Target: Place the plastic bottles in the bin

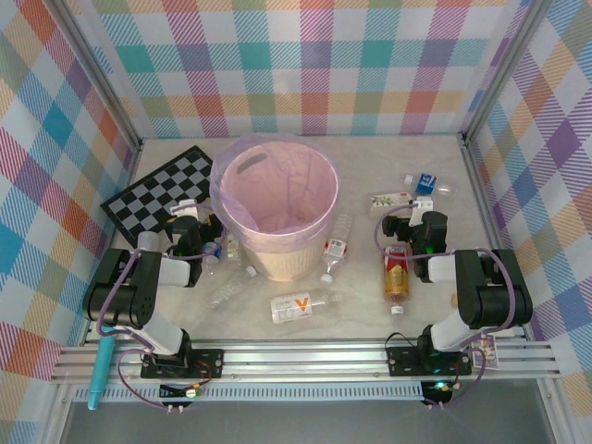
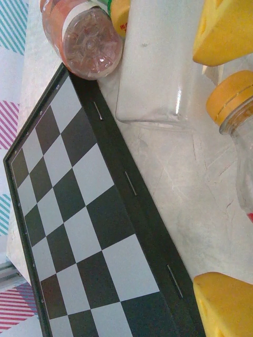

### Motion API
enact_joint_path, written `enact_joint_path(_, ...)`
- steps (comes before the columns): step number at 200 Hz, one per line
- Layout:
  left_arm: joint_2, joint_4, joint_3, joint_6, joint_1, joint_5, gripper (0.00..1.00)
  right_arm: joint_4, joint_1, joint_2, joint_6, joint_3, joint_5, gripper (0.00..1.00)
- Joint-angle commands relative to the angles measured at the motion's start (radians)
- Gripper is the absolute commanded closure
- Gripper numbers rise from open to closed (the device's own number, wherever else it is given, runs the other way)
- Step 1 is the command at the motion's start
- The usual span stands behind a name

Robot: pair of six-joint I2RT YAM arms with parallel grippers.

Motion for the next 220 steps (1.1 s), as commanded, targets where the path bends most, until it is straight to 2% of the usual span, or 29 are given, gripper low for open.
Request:
enact_joint_path(1, -0.008, 0.027, -0.01, 0.0, -0.001, -0.001, 0.0, 0.021, -0.005, -0.01, 0.007, 0.014, -0.021, 0.01)
enact_joint_path(8, -0.038, 0.019, -0.02, -0.021, -0.002, -0.044, 0.0, 0.013, -0.006, -0.016, 0.003, 0.016, -0.029, 0.01)
enact_joint_path(14, -0.06, -0.001, -0.033, -0.036, 0.009, -0.023, 0.0, -0.025, -0.006, -0.027, 0.001, 0.031, -0.031, 0.01)
enact_joint_path(25, -0.045, 0.09, -0.063, -0.028, 0.012, -0.024, 0.01, -0.14, -0.006, -0.067, 0.002, 0.077, -0.03, 0.01)
enact_joint_path(48, -0.048, 0.084, -0.064, -0.031, 0.012, -0.024, 0.0, -0.361, -0.005, -0.16, 0.002, 0.157, -0.017, 0.01)
enact_joint_path(73, -0.052, 0.083, -0.067, -0.033, 0.012, -0.021, 0.0, -0.647, -0.005, -0.272, 0.026, 0.257, -0.02, 0.01)
enact_joint_path(97, -0.053, 0.083, -0.068, -0.035, 0.013, -0.022, 0.0, -0.968, -0.005, -0.377, 0.108, 0.39, 0.038, 0.01)
enact_joint_path(130, -0.063, 0.063, -0.057, -0.028, 0.017, 0.0, 0.0, -1.328, -0.005, -0.363, 0.189, 0.631, 0.048, 0.01)
enact_joint_path(137, -0.099, -0.014, -0.028, -0.024, 0.016, -0.024, 0.0, -1.398, -0.007, -0.338, 0.217, 0.688, 0.057, 0.01)
enact_joint_path(149, -0.208, -0.318, 0.081, -0.078, 0.041, -0.042, 0.0, -1.508, -0.007, -0.29, 0.258, 0.785, 0.068, 0.01)
enact_joint_path(172, -0.306, -0.432, 0.123, -0.075, 0.055, -0.09, 0.0, -1.573, -0.009, -0.232, 0.372, 0.871, 0.046, 0.01)
enact_joint_path(197, -0.424, -0.712, 0.217, -0.117, 0.076, -0.158, 0.0, -1.649, -0.018, -0.125, 0.462, 0.977, -0.003, 0.01)
enact_joint_path(220, -0.489, -1.031, 0.345, -0.241, 0.127, -0.177, 0.0, -1.691, -0.062, -0.008, 0.536, 1.048, -0.044, 0.01)
